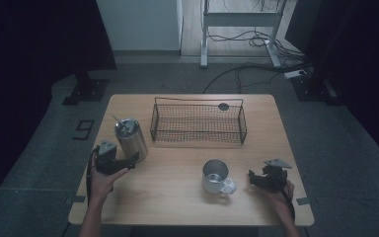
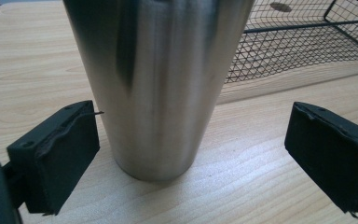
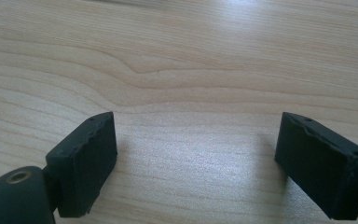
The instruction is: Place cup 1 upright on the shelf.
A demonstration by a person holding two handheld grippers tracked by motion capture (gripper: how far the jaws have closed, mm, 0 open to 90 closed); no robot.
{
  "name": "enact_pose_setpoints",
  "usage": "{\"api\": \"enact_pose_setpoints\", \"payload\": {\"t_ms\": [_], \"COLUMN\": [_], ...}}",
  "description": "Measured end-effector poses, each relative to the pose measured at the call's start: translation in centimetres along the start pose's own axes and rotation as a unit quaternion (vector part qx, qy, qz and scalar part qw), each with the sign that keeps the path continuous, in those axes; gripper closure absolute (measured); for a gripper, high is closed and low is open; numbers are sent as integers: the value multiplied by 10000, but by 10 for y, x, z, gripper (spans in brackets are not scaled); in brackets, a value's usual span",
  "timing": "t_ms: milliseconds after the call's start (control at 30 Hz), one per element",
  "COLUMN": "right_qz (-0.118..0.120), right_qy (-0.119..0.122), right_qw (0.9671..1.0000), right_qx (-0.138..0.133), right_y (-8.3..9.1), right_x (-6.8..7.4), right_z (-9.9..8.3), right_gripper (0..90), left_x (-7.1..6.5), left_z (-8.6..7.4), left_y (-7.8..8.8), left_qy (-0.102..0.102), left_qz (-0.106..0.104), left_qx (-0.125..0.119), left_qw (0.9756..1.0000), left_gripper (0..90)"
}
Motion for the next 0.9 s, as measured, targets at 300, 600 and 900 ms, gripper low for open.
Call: {"api": "enact_pose_setpoints", "payload": {"t_ms": [300,600,900], "right_qz": [1,-2,-11], "right_qy": [-10,-11,-7], "right_qw": [10000,10000,10000], "right_qx": [-7,-10,-7], "right_y": [0,0,0], "right_x": [0,0,0], "right_z": [0,0,0], "right_gripper": [126,127,128], "left_x": [2,2,6], "left_z": [8,14,19], "left_y": [-2,-9,-16], "left_qy": [-13,-47,-55], "left_qz": [5,65,169], "left_qx": [7,-47,-7], "left_qw": [10000,10000,9998], "left_gripper": [20,14,15]}}
Point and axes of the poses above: each handheld gripper's, and its own axes: y roughly backward along the jaws, z roughly out of its top, x roughly to its left, the point moved 7 cm from there along -y, roughly forward along the jaws, and after that the axes turned 1 degree about z, right-handed, at the moved point
